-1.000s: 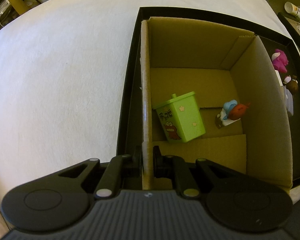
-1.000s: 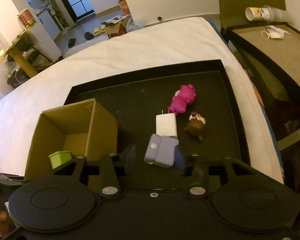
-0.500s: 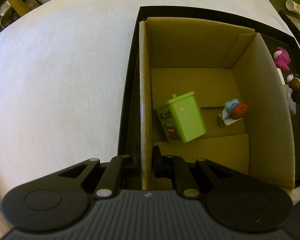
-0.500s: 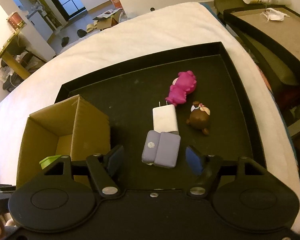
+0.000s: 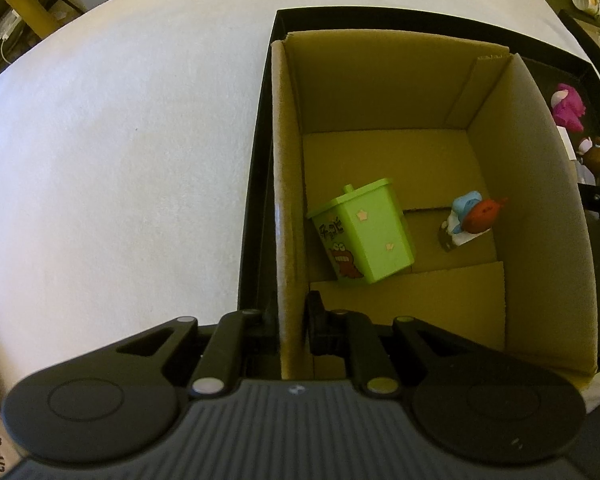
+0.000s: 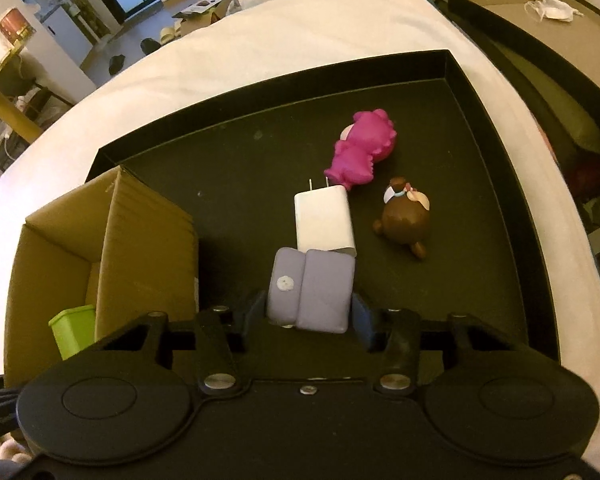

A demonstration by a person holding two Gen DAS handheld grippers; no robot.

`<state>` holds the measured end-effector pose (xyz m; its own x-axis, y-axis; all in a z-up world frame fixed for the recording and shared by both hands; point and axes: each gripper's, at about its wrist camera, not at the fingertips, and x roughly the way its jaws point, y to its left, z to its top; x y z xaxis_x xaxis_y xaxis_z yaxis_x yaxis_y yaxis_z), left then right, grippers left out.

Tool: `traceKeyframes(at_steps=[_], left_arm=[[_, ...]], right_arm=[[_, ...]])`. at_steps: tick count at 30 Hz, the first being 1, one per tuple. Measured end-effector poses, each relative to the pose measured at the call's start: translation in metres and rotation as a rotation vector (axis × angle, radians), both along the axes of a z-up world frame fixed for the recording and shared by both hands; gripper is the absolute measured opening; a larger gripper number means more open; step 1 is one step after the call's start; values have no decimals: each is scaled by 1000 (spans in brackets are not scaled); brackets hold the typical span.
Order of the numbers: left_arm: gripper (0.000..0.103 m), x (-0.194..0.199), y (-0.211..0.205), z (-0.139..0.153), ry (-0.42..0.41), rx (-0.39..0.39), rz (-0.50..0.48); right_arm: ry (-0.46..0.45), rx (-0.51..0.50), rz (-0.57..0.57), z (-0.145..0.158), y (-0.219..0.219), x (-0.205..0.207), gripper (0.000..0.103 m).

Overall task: Organize rigid objects
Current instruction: 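Reach the right gripper to the lavender block toy and close on it, then carry the lavender block into the box and open the right gripper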

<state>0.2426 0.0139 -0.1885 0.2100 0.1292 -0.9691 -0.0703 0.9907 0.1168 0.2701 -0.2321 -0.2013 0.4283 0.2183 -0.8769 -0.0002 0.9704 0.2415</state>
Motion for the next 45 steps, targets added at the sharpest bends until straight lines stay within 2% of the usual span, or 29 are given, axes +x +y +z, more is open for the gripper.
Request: traceKeyframes(at_steps=[25, 34, 45], left_arm=[[12, -2, -10, 3, -2, 23, -19], [11, -2, -7, 0, -6, 6, -16], [10, -4, -1, -1, -15, -15, -11]], right_arm=[[-70, -55, 52, 34, -7, -31, 45], [-123, -88, 99, 54, 6, -32, 45], [-198, -78, 138, 85, 27, -27, 45]])
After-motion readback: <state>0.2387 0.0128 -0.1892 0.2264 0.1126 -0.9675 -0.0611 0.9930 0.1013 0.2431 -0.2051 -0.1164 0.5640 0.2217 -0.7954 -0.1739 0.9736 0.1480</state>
